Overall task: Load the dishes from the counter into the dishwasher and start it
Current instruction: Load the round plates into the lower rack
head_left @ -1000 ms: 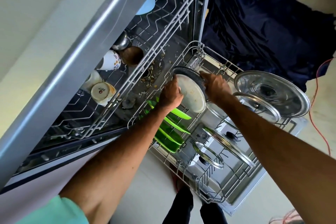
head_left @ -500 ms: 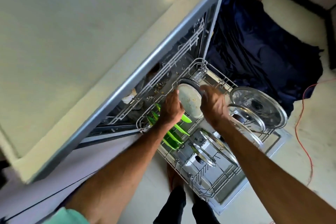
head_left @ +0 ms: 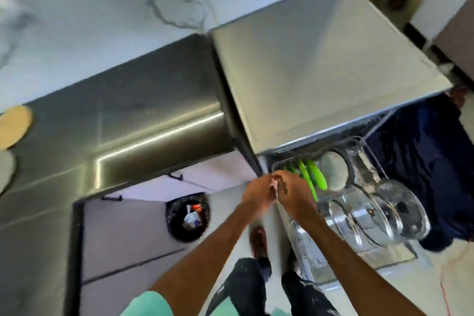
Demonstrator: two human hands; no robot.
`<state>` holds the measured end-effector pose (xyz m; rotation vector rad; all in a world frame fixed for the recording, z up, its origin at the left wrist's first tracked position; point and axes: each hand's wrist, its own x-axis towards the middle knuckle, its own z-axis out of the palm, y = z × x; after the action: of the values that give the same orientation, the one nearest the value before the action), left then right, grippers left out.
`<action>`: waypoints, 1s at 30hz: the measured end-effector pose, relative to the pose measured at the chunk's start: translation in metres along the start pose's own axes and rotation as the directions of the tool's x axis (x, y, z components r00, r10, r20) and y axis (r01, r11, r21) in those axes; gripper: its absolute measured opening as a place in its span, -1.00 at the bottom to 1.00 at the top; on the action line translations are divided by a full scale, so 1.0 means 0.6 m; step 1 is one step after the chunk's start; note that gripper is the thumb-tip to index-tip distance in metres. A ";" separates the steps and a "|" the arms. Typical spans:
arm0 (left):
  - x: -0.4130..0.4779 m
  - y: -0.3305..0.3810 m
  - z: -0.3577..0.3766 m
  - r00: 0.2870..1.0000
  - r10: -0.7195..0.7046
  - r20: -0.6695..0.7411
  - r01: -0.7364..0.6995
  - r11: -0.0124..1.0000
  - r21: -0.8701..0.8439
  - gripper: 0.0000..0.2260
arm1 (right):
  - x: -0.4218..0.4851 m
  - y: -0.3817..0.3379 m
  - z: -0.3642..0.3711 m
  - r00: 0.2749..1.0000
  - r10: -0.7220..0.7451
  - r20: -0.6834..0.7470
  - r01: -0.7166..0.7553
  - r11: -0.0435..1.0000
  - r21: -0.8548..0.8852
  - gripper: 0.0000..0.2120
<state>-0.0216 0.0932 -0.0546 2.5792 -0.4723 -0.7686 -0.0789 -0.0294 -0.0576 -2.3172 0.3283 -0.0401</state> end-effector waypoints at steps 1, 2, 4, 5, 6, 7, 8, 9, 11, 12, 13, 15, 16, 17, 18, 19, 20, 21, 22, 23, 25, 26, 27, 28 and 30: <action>-0.033 -0.030 -0.024 0.998 -0.039 -0.046 0.038 0.999 -0.038 -0.67 | -0.002 -0.044 0.007 0.998 -0.055 0.024 0.054 0.998 0.008 -0.70; -0.066 -0.055 -0.047 0.995 -0.068 -0.074 0.062 0.995 -0.079 -0.64 | -0.008 -0.081 0.017 0.993 -0.114 0.034 0.114 0.993 0.022 -0.74; -0.126 -0.104 -0.098 0.984 -0.119 -0.131 0.102 0.986 -0.131 -0.65 | -0.014 -0.160 0.039 0.974 -0.225 0.029 0.223 0.972 0.075 -0.79; -0.152 -0.120 -0.121 0.979 -0.139 -0.148 0.119 0.983 -0.139 -0.71 | -0.014 -0.191 0.048 0.963 -0.266 0.036 0.262 0.961 0.092 -0.80; -0.182 -0.141 -0.146 0.967 -0.170 -0.187 0.141 0.977 -0.161 -0.77 | -0.015 -0.229 0.063 0.947 -0.315 0.059 0.308 0.946 0.105 -0.80; -0.207 -0.164 -0.166 0.953 -0.199 -0.228 0.156 0.969 -0.192 -0.81 | -0.018 -0.263 0.075 0.930 -0.356 0.089 0.347 0.932 0.106 -0.80; -0.232 -0.191 -0.187 0.937 -0.226 -0.268 0.166 0.959 -0.228 -0.81 | -0.018 -0.295 0.094 0.910 -0.398 0.114 0.386 0.916 0.109 -0.80; -0.253 -0.215 -0.206 0.924 -0.246 -0.294 0.169 0.950 -0.263 -0.80 | -0.017 -0.324 0.108 0.894 -0.424 0.146 0.411 0.904 0.114 -0.82; -0.288 -0.257 -0.252 0.898 -0.287 -0.334 0.183 0.933 -0.311 -0.79 | -0.011 -0.380 0.136 0.865 -0.469 0.178 0.453 0.883 0.127 -0.85; -0.304 -0.280 -0.272 0.884 -0.315 -0.346 0.202 0.924 -0.324 -0.80 | -0.008 -0.407 0.152 0.849 -0.496 0.182 0.477 0.867 0.140 -0.86; -0.318 -0.305 -0.292 0.871 -0.337 -0.358 0.215 0.916 -0.339 -0.81 | -0.006 -0.438 0.166 0.832 -0.523 0.186 0.503 0.852 0.147 -0.86; -0.338 -0.353 -0.327 0.848 -0.350 -0.398 0.204 0.909 -0.364 -0.77 | 0.003 -0.494 0.190 0.799 -0.571 0.189 0.549 0.820 0.161 -0.86; -0.347 -0.386 -0.348 0.830 -0.367 -0.421 0.201 0.899 -0.388 -0.73 | 0.012 -0.525 0.210 0.783 -0.594 0.187 0.571 0.804 0.164 -0.85; -0.354 -0.419 -0.366 0.815 -0.383 -0.435 0.198 0.890 -0.411 -0.70 | 0.019 -0.555 0.229 0.773 -0.605 0.191 0.583 0.796 0.162 -0.84; -0.357 -0.463 -0.385 0.801 -0.393 -0.451 0.193 0.883 -0.428 -0.68 | 0.030 -0.588 0.254 0.766 -0.614 0.189 0.595 0.789 0.154 -0.82; -0.359 -0.503 -0.406 0.789 -0.400 -0.465 0.186 0.878 -0.440 -0.66 | 0.041 -0.621 0.277 0.764 -0.616 0.191 0.599 0.788 0.141 -0.80; -0.362 -0.532 -0.426 0.778 -0.410 -0.477 0.185 0.874 -0.450 -0.66 | 0.052 -0.648 0.298 0.765 -0.617 0.184 0.603 0.787 0.130 -0.79; -0.366 -0.569 -0.454 0.767 -0.423 -0.483 0.185 0.866 -0.464 -0.68 | 0.068 -0.685 0.326 0.769 -0.615 0.176 0.603 0.789 0.120 -0.78; -0.369 -0.602 -0.474 0.745 -0.442 -0.500 0.190 0.859 -0.476 -0.70 | 0.080 -0.715 0.352 0.771 -0.614 0.170 0.602 0.789 0.120 -0.78; -0.374 -0.642 -0.496 0.712 -0.467 -0.524 0.197 0.850 -0.489 -0.71 | 0.093 -0.751 0.384 0.766 -0.620 0.169 0.609 0.785 0.117 -0.79; -0.380 -0.716 -0.526 0.648 -0.510 -0.565 0.215 0.835 -0.507 -0.72 | 0.120 -0.809 0.438 0.745 -0.642 0.181 0.630 0.766 0.125 -0.82; -0.383 -0.762 -0.540 0.615 -0.535 -0.580 0.229 0.824 -0.518 -0.73 | 0.134 -0.840 0.473 0.731 -0.655 0.192 0.641 0.755 0.135 -0.82; -0.387 -0.802 -0.549 0.582 -0.559 -0.591 0.254 0.815 -0.521 -0.75 | 0.145 -0.865 0.503 0.720 -0.663 0.206 0.649 0.748 0.141 -0.83; -0.392 -0.843 -0.560 0.548 -0.581 -0.601 0.283 0.806 -0.520 -0.76 | 0.157 -0.887 0.536 0.709 -0.670 0.221 0.657 0.741 0.137 -0.83; -0.404 -0.907 -0.580 0.487 -0.615 -0.620 0.350 0.788 -0.506 -0.75 | 0.176 -0.921 0.588 0.695 -0.665 0.275 0.662 0.740 0.116 -0.78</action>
<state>0.0972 0.7626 0.0632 2.4156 0.6549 0.1826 0.1923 0.5600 0.0842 -2.2676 -0.6872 -0.0459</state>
